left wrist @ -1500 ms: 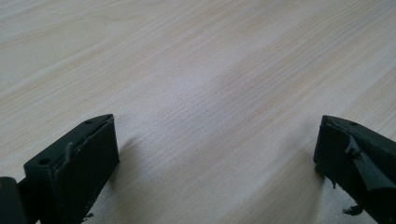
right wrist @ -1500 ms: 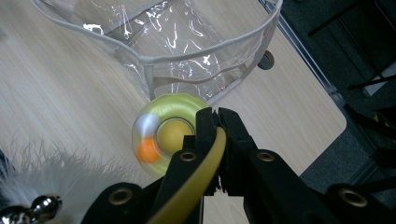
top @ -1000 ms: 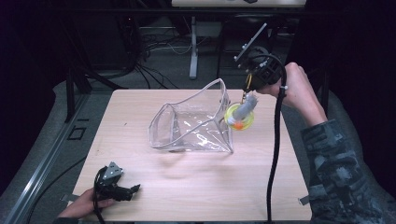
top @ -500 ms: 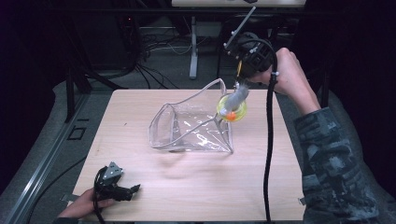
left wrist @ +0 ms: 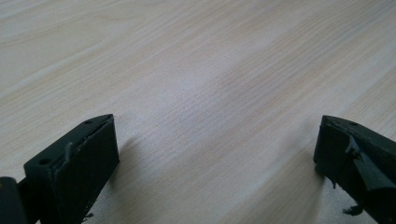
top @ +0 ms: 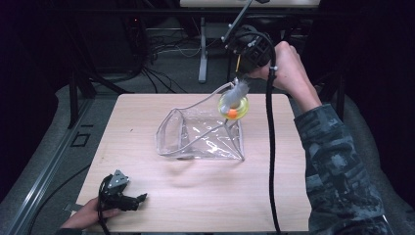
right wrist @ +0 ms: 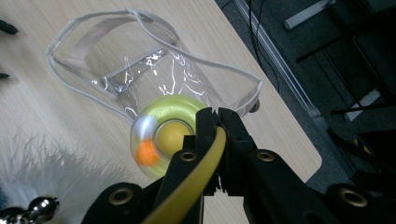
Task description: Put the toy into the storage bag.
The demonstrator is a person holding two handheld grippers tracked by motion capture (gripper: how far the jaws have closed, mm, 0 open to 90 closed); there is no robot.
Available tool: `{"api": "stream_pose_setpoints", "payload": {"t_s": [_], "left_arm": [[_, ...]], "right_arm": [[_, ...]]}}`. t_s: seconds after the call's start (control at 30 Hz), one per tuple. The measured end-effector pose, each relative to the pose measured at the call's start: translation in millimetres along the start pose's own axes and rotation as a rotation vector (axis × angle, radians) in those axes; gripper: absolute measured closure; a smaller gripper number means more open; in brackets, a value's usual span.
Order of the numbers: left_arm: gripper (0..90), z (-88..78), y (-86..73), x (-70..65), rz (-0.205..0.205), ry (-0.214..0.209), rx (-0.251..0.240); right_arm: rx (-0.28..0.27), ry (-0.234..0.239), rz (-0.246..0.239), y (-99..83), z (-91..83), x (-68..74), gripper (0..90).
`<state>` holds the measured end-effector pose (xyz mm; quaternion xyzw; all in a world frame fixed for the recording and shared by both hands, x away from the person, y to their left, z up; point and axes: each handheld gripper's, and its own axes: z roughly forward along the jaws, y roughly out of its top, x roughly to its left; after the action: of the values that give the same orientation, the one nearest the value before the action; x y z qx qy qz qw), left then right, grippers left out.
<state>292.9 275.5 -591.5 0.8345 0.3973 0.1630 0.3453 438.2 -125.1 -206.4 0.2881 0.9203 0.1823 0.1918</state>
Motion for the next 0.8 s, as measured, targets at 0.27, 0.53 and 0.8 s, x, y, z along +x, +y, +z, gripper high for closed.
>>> {"api": "stream_pose_setpoints", "payload": {"t_s": [0.27,0.53,0.8], "left_arm": [[0.0,0.0,0.0,0.1,0.0,0.0,0.0],[0.0,0.0,0.0,0.1,0.001,0.001,0.0],[0.0,0.0,0.0,0.1,0.001,0.0,0.0]], "right_arm": [[0.014,-0.007,-0.029,17.0,5.4,5.2,87.8],[0.001,0.011,-0.038,29.1,18.1,13.4,87.8],[-0.001,0.025,-0.036,39.5,30.6,19.4,87.7]]}}
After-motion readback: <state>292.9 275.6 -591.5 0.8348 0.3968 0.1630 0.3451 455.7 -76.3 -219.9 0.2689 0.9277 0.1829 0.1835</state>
